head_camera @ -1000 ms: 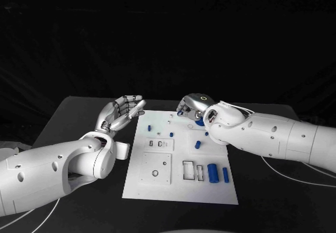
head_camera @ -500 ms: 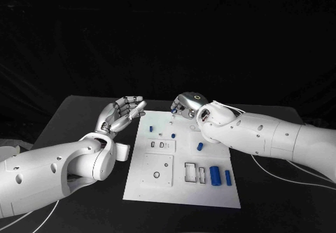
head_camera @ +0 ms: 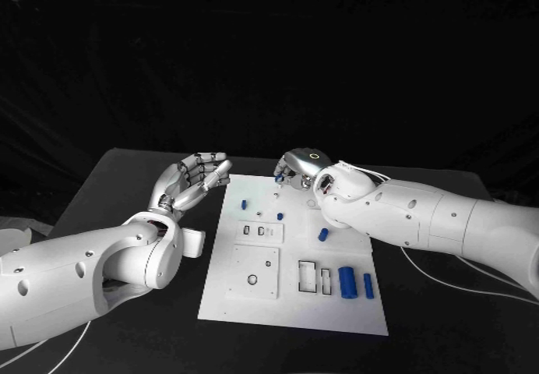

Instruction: Assemble the parts on the task board

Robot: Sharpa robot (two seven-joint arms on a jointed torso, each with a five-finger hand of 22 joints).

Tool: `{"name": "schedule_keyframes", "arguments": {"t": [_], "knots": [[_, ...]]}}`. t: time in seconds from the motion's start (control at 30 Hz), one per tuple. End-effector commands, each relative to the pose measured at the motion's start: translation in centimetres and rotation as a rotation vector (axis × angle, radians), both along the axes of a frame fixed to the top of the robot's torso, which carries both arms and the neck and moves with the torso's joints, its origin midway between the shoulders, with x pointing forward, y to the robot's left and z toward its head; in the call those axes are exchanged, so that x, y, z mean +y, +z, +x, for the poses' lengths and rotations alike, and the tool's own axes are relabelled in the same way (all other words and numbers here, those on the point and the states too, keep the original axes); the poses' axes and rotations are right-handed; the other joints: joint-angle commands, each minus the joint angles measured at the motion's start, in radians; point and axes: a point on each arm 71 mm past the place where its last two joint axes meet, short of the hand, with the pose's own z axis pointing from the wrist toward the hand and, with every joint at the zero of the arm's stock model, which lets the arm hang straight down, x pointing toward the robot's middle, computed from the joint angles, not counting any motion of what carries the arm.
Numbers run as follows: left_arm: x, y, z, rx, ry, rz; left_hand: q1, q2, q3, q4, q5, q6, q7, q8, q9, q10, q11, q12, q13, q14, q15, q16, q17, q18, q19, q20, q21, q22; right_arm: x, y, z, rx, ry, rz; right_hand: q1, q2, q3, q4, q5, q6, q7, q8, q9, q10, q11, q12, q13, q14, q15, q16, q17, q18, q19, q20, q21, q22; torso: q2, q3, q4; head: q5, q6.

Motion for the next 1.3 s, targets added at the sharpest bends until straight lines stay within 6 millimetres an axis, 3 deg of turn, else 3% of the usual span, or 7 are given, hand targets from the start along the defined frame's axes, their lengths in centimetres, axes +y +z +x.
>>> {"name": "schedule_keyframes", "arguments": {"t": [0.03,0.33,0.57,0.77,0.97,1.1,1.3], "knots": [[-0.2,0.3,0.0,-0.018,-0.012,-0.001,-0.001,0.007,0.006,0.001,-0.004,0.005,0.115,-0.005,0.001,0.002,0.000,-0.006,-0.001,-0.001,0.001,-0.004,-0.002,0.017,-0.007,-0.002,-0.002,-0.001,0.0,-0.2,0.1,0.015,0.000,-0.052,-0.002,-0.011,0.004,0.000,0.006,-0.007,-0.002,-0.004,0.001,-0.008,-0.001,-0.001,0.001,0.104,0.004,0.004,0.263,-0.007,0.107,0.008,0.004,0.263,0.000,0.0000,0.0004,-0.002,-0.001],[-0.2,0.3,0.0,-0.018,-0.011,0.000,-0.001,0.007,0.006,0.001,-0.004,0.005,0.115,-0.005,0.001,0.002,0.000,-0.006,-0.001,-0.001,0.001,-0.004,-0.002,0.017,-0.007,-0.002,-0.002,-0.001,0.0,-0.5,0.3,0.033,-0.014,-0.079,-0.003,-0.011,0.005,0.002,0.006,-0.008,-0.002,-0.005,0.000,-0.011,-0.001,-0.002,0.001,0.104,0.004,0.004,0.263,-0.007,0.107,0.008,0.004,0.263,0.000,-0.0006,-0.0002,-0.002,-0.001],[-0.2,0.3,0.0,-0.017,-0.012,-0.001,0.000,0.008,0.007,0.001,-0.003,0.005,0.115,-0.006,0.001,0.002,0.000,-0.007,-0.001,-0.001,0.001,-0.004,-0.002,0.017,-0.007,-0.002,-0.002,-0.001,0.1,-0.6,0.5,0.034,-0.013,-0.101,-0.005,-0.013,0.007,0.006,0.006,-0.010,-0.002,-0.007,0.000,-0.015,0.000,-0.001,0.001,0.104,0.004,0.004,0.263,-0.007,0.107,0.008,0.004,0.263,0.000,-0.0012,0.0014,-0.007,-0.009],[-0.3,0.3,0.0,-0.016,-0.011,0.000,0.001,0.009,0.007,0.001,-0.003,0.005,0.115,-0.007,0.000,0.002,0.000,-0.007,-0.001,-0.001,0.001,-0.004,-0.002,0.017,-0.007,-0.002,-0.001,-0.001,0.5,-0.9,0.6,0.039,-0.013,-0.105,-0.008,-0.013,0.009,0.010,0.005,-0.012,-0.002,-0.009,-0.001,-0.018,0.000,-0.001,0.001,0.104,0.004,0.004,0.263,-0.007,0.107,0.009,0.004,0.263,0.001,-0.0011,0.0028,-0.012,-0.004],[-0.3,0.3,0.0,-0.015,-0.014,-0.001,0.001,0.009,0.007,0.001,-0.003,0.005,0.115,-0.007,0.000,0.002,0.000,-0.007,-0.001,-0.001,0.001,-0.004,-0.002,0.017,-0.007,-0.002,-0.001,-0.001,0.7,-1.4,0.7,0.047,-0.022,-0.111,-0.008,-0.014,0.010,0.011,0.005,-0.013,-0.002,-0.010,-0.002,-0.020,0.000,-0.001,0.001,0.104,0.004,0.004,0.263,-0.007,0.107,0.009,0.004,0.263,0.002,-0.0018,0.0023,-0.009,-0.009],[-0.3,0.2,0.0,-0.015,-0.012,0.000,0.001,0.009,0.007,0.001,-0.003,0.005,0.115,-0.007,0.000,0.002,0.000,-0.007,-0.001,-0.001,0.001,-0.004,-0.002,0.017,-0.007,-0.002,-0.001,-0.001,0.6,-1.5,0.7,0.048,-0.028,-0.111,-0.008,-0.014,0.011,0.012,0.005,-0.014,-0.002,-0.011,-0.002,-0.022,0.000,-0.001,0.001,0.104,0.004,0.004,0.263,-0.007,0.107,0.009,0.004,0.263,0.000,-0.0033,-0.0016,-0.007,-0.012],[-0.3,0.2,0.1,-0.014,-0.011,0.001,0.001,0.009,0.007,0.001,-0.003,0.005,0.115,-0.007,0.000,0.002,0.000,-0.007,-0.001,-0.001,0.001,-0.004,-0.002,0.017,-0.007,-0.002,-0.001,-0.001,0.5,-1.6,0.8,0.051,-0.036,-0.114,-0.014,-0.023,0.012,0.020,0.004,-0.031,0.001,-0.019,-0.007,-0.038,0.004,-0.002,0.000,0.104,0.007,0.004,0.263,-0.007,0.107,0.010,0.004,0.263,-0.001,-0.0023,0.0007,-0.010,-0.013]]}}
